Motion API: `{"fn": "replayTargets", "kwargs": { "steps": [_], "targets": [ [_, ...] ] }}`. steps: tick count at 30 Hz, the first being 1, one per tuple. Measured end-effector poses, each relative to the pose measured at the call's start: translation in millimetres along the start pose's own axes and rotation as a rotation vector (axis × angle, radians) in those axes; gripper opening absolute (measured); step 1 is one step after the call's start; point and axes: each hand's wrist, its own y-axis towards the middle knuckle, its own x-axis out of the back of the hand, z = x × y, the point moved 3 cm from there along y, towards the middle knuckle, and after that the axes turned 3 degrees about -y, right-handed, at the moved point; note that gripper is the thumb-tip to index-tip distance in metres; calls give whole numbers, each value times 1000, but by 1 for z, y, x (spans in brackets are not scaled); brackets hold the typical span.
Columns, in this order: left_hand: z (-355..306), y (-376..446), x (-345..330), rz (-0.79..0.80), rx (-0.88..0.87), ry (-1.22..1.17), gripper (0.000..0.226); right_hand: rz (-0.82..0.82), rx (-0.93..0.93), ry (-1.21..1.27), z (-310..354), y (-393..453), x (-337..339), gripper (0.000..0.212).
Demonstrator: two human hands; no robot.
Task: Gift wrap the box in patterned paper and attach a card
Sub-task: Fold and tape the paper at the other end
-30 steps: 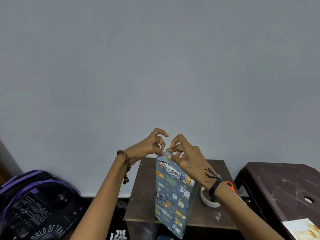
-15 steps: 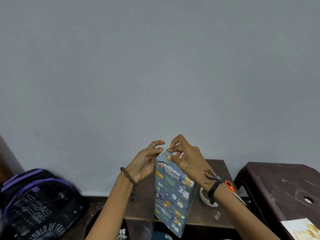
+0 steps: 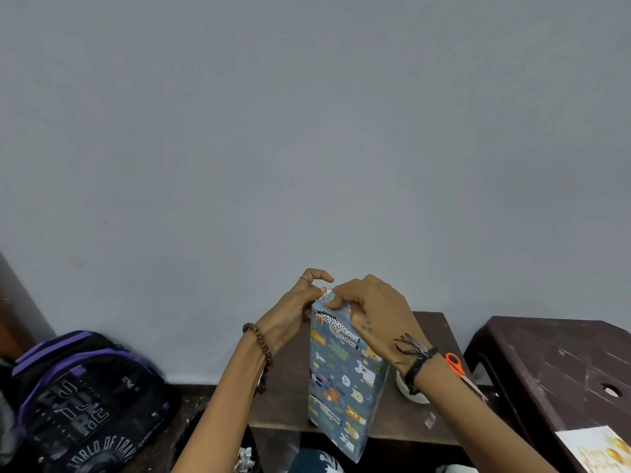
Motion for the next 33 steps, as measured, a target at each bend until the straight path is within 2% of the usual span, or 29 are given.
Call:
{"fn": "replayTargets", "kwargs": {
  "steps": [3,11,15,17,21,24,27,30,33],
  "targets": [
    [-1,-1,-2,-12,-14,49,28,-31,52,-48,-1,0,1,33],
    [-1,-5,-12,-101,-72,113,24,-126,39,61,-9,1,2,32],
    [-2,-5,-17,-139,-82,107,25,-123,72,25,-12,2,1,48],
    [-6,-5,-20,-144,-92,83,25,-107,81,37,-15,2,1,46],
    [-6,-11,-26,-189,-165,71,19,-129,14,139,-20,0,3,29],
    [-1,-17,-27,-251,-223,55,19,-182,-61,216,-28,0,2,39],
    [5,-26,-30,-215,-242,-43,19,-269,-111,439,-36,-2,3,28],
    [12,-39,-34,-96,-264,-42,43,-365,-254,822,-42,-4,6,23],
    [18,-48,-41,-42,-259,25,61,-354,-381,1062,-43,-7,7,13]
  ]
}}
